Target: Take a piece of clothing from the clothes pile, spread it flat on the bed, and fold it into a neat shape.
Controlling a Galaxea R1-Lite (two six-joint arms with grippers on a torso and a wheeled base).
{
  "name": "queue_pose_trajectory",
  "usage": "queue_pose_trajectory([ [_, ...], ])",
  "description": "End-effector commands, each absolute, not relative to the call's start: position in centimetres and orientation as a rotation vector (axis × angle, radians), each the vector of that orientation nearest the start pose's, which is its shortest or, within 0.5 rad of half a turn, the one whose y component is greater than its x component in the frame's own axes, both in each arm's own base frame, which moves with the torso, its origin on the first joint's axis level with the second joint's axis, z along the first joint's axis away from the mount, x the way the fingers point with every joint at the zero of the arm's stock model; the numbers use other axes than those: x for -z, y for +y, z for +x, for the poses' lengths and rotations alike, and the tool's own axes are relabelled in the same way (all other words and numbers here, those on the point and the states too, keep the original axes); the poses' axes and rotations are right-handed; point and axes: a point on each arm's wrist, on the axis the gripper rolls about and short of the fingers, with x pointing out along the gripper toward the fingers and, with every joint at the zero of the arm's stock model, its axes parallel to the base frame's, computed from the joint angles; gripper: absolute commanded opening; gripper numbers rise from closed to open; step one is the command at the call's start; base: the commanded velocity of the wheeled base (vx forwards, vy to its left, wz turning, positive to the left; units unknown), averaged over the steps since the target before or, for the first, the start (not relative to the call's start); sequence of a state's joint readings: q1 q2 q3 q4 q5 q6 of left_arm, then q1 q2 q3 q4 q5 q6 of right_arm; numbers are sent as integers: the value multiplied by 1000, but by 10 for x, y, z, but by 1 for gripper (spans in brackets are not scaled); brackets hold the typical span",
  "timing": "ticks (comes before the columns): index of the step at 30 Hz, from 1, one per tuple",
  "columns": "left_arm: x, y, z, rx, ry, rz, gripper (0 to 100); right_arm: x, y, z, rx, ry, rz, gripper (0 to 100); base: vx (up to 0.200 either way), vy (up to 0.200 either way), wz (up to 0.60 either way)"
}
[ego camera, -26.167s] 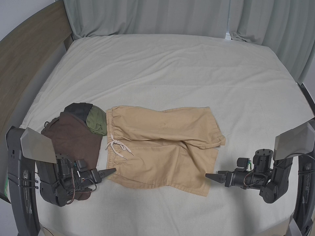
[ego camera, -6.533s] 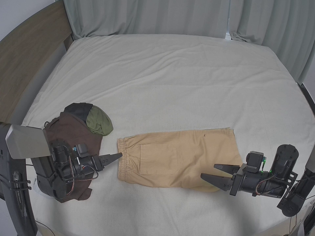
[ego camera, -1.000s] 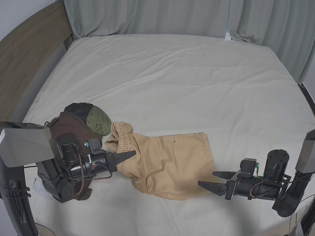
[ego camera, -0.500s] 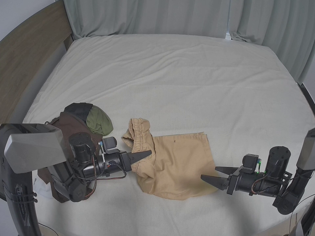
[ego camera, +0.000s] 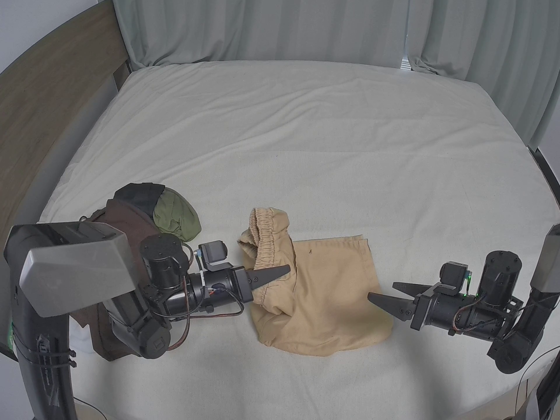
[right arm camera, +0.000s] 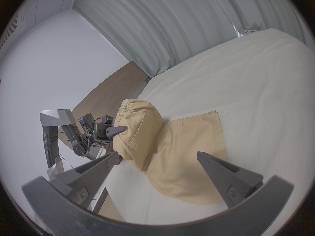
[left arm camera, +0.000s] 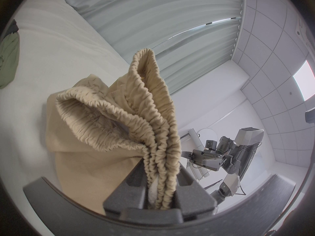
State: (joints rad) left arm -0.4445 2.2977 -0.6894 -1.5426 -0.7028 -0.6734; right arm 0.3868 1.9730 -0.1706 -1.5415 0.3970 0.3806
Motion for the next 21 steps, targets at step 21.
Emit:
queue_pose_trajectory([
  [21, -7, -247, 324, 1151, 553, -659, 0, -70, 82, 246, -637, 342, 385, 100, 0, 0, 0],
])
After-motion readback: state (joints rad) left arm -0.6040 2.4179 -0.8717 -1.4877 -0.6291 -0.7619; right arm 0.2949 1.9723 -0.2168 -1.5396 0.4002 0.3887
